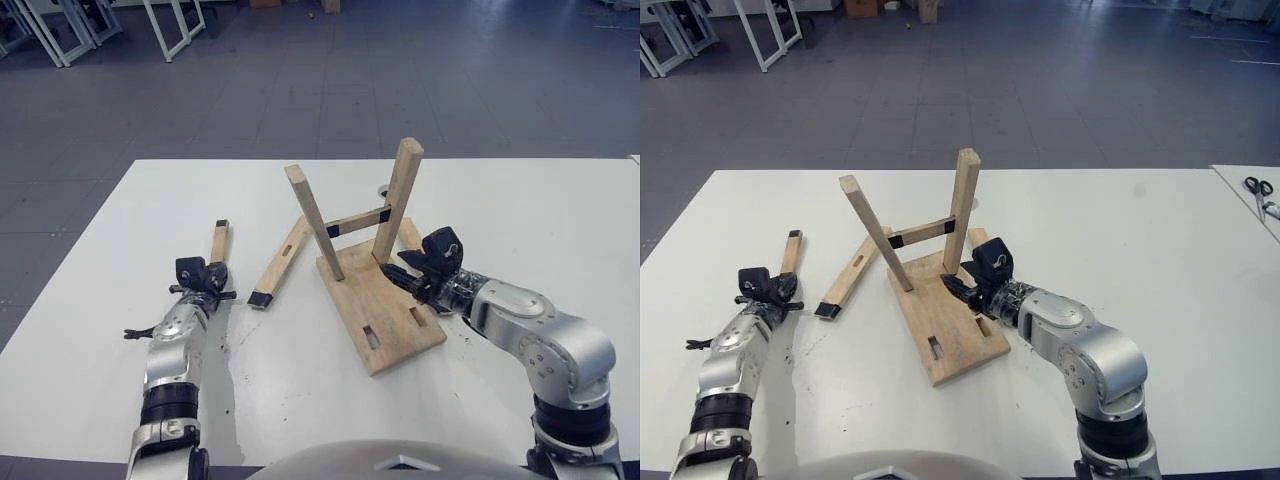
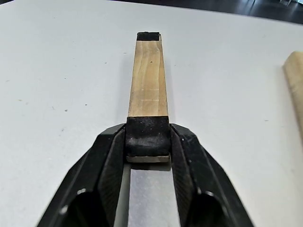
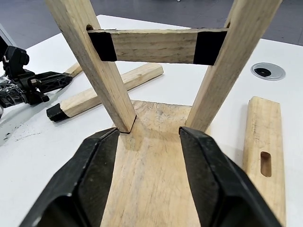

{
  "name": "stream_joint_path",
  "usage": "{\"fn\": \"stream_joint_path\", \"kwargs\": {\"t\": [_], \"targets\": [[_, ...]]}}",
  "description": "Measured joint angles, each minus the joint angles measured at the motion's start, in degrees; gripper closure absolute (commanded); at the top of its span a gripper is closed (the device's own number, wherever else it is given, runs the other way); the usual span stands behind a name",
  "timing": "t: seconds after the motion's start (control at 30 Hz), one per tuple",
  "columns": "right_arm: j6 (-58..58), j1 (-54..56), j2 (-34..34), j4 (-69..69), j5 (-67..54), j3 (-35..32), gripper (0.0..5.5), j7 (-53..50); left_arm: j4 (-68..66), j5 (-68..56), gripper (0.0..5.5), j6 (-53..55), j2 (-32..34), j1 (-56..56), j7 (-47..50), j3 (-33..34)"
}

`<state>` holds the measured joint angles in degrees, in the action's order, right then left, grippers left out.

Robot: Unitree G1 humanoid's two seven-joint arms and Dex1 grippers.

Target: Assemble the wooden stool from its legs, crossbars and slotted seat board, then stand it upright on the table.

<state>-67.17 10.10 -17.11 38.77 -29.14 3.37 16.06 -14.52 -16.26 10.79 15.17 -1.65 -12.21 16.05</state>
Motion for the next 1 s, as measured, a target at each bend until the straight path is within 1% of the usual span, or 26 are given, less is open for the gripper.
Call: {"fn": "stream_joint_path", "kwargs": {"t": [0.03,0.1,0.13,0.2,0.27,0.37,0.43,0.57,0.67,0.77,0.83,0.9,1.0], "targets": [[-1.5,0.2,1.9,0.1,-2.0,-1.8,2.34,-0.3,7.0,-1.8,4.17,-3.8,-3.6,4.4,0.2,0.9],[-4.1,0.9,5.4,0.2,-6.1,-5.2,2.34,-0.5,17.3,-3.9,4.17,-6.3,-5.7,8.2,0.0,0.4],[-6.0,2.8,8.2,0.1,-9.3,-7.9,2.34,-0.7,24.0,-5.0,4.17,-6.8,-6.6,10.5,-0.6,-1.1],[-9.4,9.8,13.4,-2.6,-15.6,-14.1,2.34,-1.8,35.5,-6.7,4.17,-6.6,-8.5,14.9,-1.5,-5.3],[-12.4,19.8,17.9,-7.9,-21.4,-19.8,2.34,-3.8,44.2,-7.2,4.17,-5.9,-9.3,16.3,-1.5,-9.8],[-15.7,28.3,21.4,-14.3,-26.3,-24.6,2.34,-7.2,47.8,-7.0,4.17,-3.9,-9.1,14.3,-1.0,-12.7],[-16.9,31.7,23.1,-18.1,-28.3,-27.0,2.34,-9.7,48.7,-7.1,4.17,-2.9,-8.5,12.9,-1.1,-13.7],[-16.8,34.5,23.9,-23.7,-29.7,-27.6,2.34,-12.7,49.2,-6.5,4.17,-1.8,-7.2,12.1,-1.8,-15.6],[-13.2,36.9,23.9,-29.6,-28.5,-25.3,2.34,-13.0,49.6,-5.9,4.17,-1.1,-6.5,10.7,-2.5,-17.7],[-9.2,39.1,23.8,-34.2,-27.3,-24.0,2.34,-12.6,49.6,-5.9,4.17,-0.7,-5.9,10.2,-2.7,-18.3],[-6.8,40.9,23.8,-36.8,-27.2,-23.2,2.69,-12.0,49.3,-5.8,4.17,-0.4,-5.5,9.7,-3.3,-18.7],[-5.1,42.1,23.8,-39.4,-27.3,-23.2,3.21,-12.0,48.8,-5.6,4.17,-0.4,-5.3,9.7,-3.6,-18.9],[-4.0,42.5,23.9,-42.0,-27.5,-23.3,3.84,-12.2,48.6,-5.4,4.17,-0.2,-5.1,9.5,-4.1,-19.9]]}}
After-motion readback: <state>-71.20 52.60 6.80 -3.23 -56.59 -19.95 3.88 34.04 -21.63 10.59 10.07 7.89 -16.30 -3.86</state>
